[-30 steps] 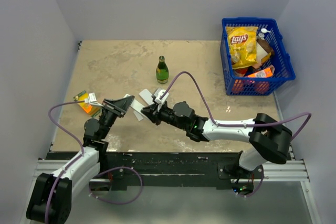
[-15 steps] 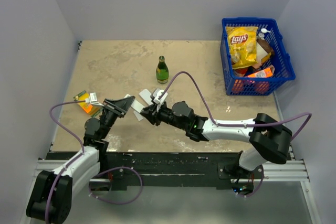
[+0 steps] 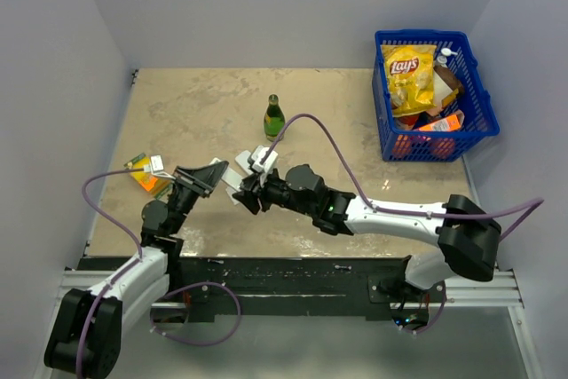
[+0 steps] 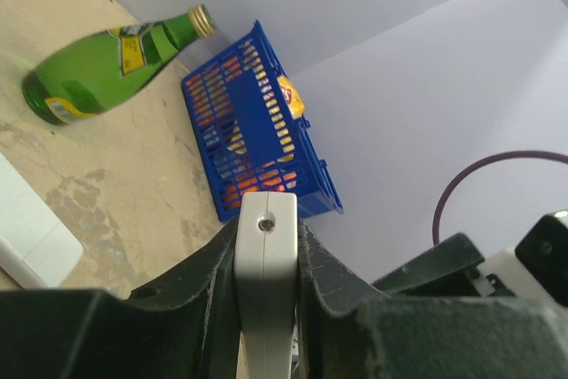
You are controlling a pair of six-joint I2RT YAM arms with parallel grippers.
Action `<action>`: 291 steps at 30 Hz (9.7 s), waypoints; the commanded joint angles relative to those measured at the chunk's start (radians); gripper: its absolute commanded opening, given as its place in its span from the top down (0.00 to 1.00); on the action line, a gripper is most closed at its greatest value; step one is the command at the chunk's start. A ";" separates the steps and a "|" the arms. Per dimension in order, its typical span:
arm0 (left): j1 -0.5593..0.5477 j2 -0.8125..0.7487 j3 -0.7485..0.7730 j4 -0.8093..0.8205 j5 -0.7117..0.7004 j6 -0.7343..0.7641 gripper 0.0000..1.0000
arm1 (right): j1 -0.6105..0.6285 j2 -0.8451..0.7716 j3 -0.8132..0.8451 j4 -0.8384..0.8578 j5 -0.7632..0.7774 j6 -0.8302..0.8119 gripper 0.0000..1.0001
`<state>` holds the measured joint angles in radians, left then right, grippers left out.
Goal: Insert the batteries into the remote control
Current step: Load the battery into the remote control.
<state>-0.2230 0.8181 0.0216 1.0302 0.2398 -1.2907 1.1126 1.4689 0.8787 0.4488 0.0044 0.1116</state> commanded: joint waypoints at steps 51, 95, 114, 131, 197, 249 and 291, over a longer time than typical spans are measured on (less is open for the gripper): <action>-0.018 -0.051 0.112 -0.045 0.170 -0.042 1.00 | -0.042 -0.114 0.155 -0.446 -0.446 -0.613 0.09; -0.018 -0.093 0.136 -0.085 0.119 -0.070 1.00 | -0.033 -0.088 0.138 -0.498 -0.429 -0.595 0.14; -0.018 -0.051 0.133 -0.005 0.219 -0.033 1.00 | -0.033 -0.088 0.206 -0.453 -0.366 -0.596 0.04; -0.018 -0.054 0.138 -0.001 0.228 -0.038 1.00 | -0.033 -0.104 0.203 -0.377 -0.340 -0.604 0.02; -0.021 -0.050 0.193 -0.151 0.271 -0.027 1.00 | -0.003 -0.137 0.266 -0.647 -0.437 -0.868 0.06; -0.019 -0.109 0.182 -0.071 0.158 -0.153 1.00 | -0.004 -0.110 0.194 -0.704 -0.485 -0.820 0.16; 0.074 -0.249 0.120 -0.166 -0.045 -0.512 1.00 | -0.011 -0.030 0.025 -0.618 -0.517 -0.731 0.17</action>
<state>-0.1989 0.5838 0.0986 0.6792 0.3248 -1.6066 1.0977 1.3762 0.9714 0.0788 -0.4900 -0.7055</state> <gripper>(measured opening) 0.290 0.839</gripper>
